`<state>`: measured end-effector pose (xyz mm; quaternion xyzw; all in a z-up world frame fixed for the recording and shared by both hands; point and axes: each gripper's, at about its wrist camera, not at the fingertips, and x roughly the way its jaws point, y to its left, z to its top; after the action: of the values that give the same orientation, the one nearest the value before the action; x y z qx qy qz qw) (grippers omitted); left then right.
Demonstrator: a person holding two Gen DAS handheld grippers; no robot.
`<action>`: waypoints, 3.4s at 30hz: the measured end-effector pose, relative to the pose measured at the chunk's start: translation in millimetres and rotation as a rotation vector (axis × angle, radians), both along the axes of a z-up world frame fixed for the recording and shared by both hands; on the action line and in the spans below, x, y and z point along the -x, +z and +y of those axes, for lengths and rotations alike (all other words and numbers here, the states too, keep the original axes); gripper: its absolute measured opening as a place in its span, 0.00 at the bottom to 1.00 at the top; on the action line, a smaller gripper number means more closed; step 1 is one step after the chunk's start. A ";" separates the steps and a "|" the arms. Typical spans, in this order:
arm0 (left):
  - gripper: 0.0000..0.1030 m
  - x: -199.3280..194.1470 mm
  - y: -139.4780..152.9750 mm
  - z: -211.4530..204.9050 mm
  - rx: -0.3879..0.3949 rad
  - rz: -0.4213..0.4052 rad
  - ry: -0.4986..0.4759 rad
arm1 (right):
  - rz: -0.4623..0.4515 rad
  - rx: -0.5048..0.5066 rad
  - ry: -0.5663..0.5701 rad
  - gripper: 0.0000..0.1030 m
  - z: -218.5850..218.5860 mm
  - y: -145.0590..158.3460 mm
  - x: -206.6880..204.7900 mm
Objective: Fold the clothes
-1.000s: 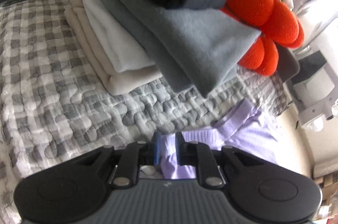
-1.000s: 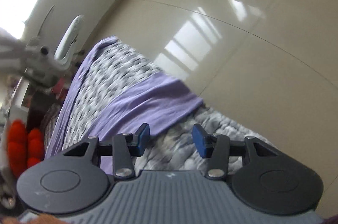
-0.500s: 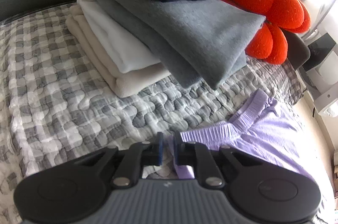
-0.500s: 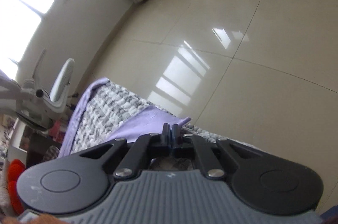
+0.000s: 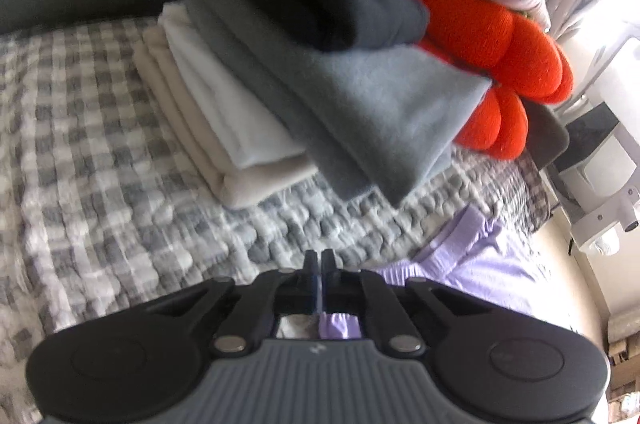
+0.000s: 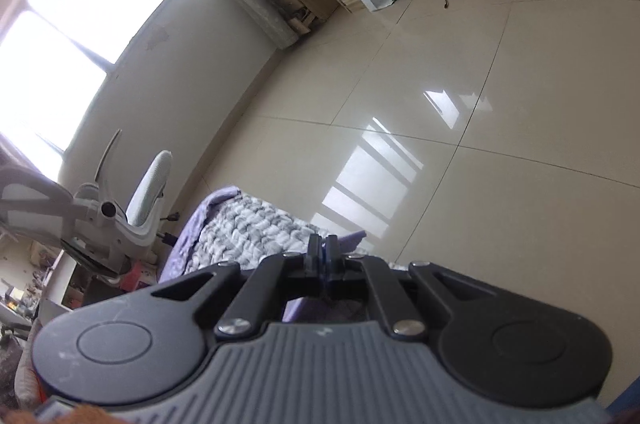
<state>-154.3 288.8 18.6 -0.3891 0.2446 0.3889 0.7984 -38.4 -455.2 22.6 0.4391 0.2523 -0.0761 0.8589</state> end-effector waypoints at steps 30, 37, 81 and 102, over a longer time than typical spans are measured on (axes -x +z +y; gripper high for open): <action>0.18 -15.9 -3.1 -0.4 0.049 0.001 -0.043 | 0.174 0.707 0.791 0.44 83.9 -7.3 -96.0; 0.22 -18.0 0.9 -2.7 0.016 0.002 -0.053 | 0.147 0.600 0.763 0.08 69.3 -20.6 -104.2; 0.57 -39.0 25.5 -25.0 -0.179 0.006 -0.146 | 0.233 0.901 0.527 0.12 102.2 -10.8 -116.4; 0.25 -241.9 -12.2 -24.1 -0.366 0.370 -0.512 | 0.067 1.023 0.750 0.16 213.3 -10.1 -127.5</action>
<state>87.6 264.7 6.4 -0.0890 0.4010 0.2775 0.8685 89.1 -241.9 12.5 -0.1478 0.3476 0.1054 0.9199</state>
